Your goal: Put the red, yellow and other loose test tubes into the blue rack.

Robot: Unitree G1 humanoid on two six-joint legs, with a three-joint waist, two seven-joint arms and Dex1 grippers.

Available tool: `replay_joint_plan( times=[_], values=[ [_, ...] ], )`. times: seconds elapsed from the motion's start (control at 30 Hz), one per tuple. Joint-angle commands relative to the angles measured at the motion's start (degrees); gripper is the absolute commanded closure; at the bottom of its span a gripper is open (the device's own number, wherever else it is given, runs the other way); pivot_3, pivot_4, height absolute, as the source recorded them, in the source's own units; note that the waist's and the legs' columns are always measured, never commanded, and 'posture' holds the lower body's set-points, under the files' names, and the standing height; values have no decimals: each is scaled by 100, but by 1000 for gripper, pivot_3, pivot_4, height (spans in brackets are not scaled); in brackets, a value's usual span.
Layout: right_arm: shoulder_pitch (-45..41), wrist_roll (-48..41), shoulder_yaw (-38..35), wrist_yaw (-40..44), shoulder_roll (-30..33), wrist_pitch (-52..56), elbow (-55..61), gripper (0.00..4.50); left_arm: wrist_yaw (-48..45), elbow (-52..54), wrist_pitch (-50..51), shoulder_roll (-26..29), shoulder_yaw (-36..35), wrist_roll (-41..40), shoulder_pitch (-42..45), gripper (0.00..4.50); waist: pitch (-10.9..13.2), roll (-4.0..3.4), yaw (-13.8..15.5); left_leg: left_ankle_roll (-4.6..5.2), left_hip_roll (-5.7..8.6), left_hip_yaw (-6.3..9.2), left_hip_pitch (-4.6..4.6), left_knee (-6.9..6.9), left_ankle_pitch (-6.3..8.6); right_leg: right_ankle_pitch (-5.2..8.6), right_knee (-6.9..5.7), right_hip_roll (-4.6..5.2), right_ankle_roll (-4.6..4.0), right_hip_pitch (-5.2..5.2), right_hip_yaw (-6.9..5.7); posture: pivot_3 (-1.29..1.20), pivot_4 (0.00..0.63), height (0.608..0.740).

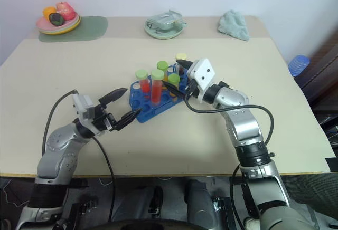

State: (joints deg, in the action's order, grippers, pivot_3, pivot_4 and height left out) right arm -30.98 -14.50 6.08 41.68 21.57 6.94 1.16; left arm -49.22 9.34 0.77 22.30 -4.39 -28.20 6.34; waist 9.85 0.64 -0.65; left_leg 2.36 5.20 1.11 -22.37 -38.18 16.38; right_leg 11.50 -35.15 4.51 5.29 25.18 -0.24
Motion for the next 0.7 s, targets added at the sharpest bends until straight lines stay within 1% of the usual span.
replay_joint_plan(
  times=[0.03, 0.3, 0.7],
  values=[
    [-47, -90, -135, 124, 94, -54, 263, 491, 127, 249, -75, -20, -101, -28, -25, 46, 0, 0, 1, 10, 0, 0, 0, 0, 6, 0, 0, 0, 0, 0, 0, 0, 150, 740],
    [40, 204, -346, -137, 377, -72, 114, 491, 173, 107, -89, -19, -22, -1, 129, 46, 0, 0, 0, 7, 1, 0, 0, 0, 5, 0, 1, 0, 0, 0, 0, 0, 150, 740],
    [-240, 482, -551, -681, 309, -376, -111, 491, 85, -120, -94, -80, 66, 18, 407, 46, 0, -1, -4, 4, 1, 0, -1, 0, 3, 0, 0, 0, 0, 1, 0, 0, 150, 740]
  ],
)
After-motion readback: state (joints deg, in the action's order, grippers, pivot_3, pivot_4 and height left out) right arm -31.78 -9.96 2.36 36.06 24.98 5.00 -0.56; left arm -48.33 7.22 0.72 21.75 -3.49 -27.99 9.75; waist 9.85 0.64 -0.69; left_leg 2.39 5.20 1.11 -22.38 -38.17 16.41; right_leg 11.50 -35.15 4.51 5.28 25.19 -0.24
